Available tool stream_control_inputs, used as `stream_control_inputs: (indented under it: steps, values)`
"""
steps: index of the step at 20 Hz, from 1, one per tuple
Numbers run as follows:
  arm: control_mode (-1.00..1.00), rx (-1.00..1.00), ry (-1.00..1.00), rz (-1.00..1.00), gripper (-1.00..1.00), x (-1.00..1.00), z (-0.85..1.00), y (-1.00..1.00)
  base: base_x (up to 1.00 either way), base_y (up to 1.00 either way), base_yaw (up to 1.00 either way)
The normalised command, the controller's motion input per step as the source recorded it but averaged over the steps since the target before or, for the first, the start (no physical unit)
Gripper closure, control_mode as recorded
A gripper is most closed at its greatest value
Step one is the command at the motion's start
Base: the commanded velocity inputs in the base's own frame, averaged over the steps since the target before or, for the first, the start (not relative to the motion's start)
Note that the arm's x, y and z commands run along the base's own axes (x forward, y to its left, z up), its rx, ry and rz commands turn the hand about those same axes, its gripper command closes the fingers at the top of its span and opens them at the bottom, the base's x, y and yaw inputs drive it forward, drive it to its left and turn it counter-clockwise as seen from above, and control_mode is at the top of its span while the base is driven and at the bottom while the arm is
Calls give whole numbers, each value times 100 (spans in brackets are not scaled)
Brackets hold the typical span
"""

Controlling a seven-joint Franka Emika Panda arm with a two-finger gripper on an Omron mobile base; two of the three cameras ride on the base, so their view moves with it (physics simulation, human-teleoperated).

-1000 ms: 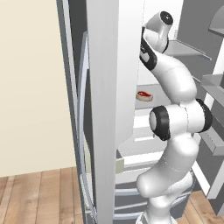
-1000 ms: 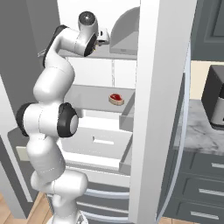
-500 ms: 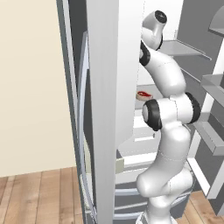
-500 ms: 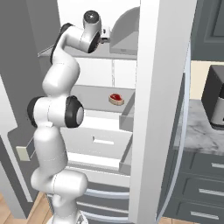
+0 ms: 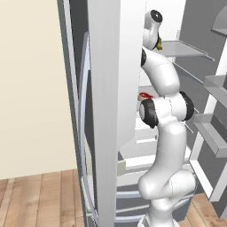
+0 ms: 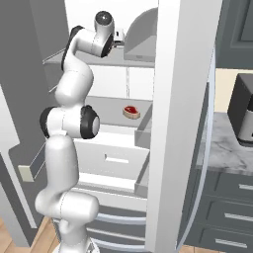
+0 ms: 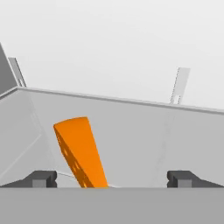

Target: Take the cheese, steak, and broccoli from the fridge and place them on the plate on the dining counter to create an appetizer plate.

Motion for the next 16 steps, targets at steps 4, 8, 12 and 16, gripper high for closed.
stream_control_inputs:
  steps: [4,8,12,16]
  values:
    - [-100,0,0,1,-100,16,0,9,0,0,0]
    - [-100,0,0,3,-100,12,-8,8,0,0,0]
    - [-100,-1,1,4,100,2,-26,12,0,0,0]
    - [-100,0,0,4,100,4,-23,5,0,0,0]
